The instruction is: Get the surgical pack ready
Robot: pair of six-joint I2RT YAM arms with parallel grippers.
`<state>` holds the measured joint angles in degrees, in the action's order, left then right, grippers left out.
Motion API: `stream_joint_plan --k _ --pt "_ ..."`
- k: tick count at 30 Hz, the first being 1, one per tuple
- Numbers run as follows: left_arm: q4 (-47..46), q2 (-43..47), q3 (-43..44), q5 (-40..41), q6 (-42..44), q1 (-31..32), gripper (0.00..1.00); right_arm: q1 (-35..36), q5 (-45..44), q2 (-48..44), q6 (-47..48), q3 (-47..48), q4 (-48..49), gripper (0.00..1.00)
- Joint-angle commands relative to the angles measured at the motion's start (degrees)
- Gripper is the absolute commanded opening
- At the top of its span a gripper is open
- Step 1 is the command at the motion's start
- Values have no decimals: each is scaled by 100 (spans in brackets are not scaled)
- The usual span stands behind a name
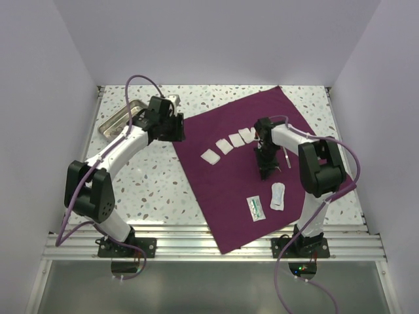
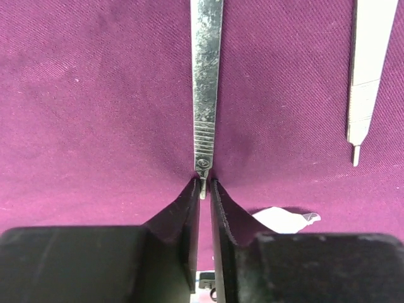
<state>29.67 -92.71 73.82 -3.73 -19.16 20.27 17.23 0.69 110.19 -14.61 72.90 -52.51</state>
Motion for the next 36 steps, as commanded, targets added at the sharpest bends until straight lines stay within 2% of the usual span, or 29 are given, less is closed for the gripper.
stream_joint_plan --k 1,6,11,14,18,23,26,30,36 --pt "-58 -46 212 -111 -114 -6 54 61 -280 152 -59 -48 127 13" --pt "117 -142 334 -417 -456 -6 56 61 -140 -50 -59 259 -180 1" --pt "417 -459 642 -874 -975 -6 58 61 282 -217 46 505 -453 0" --pt "23 -512 494 -1576 -1327 3 59 61 423 -393 55 593 -576 0" --pt "-373 -590 282 -2087 -1809 47 59 52 554 -612 116 664 -664 0" --pt "-1338 -731 -86 -2825 -2504 91 61 113 1775 -947 196 488 -199 0" --pt "-1700 -854 -79 -2949 -2803 214 62 288 2188 -1078 -6 470 -5 0" --pt "-2298 -977 -157 -3151 -3303 425 61 579 2593 -1202 -498 496 591 0" --pt "-2650 -1127 -306 -3292 -3647 697 55 922 2962 -1184 -1254 593 1260 0"
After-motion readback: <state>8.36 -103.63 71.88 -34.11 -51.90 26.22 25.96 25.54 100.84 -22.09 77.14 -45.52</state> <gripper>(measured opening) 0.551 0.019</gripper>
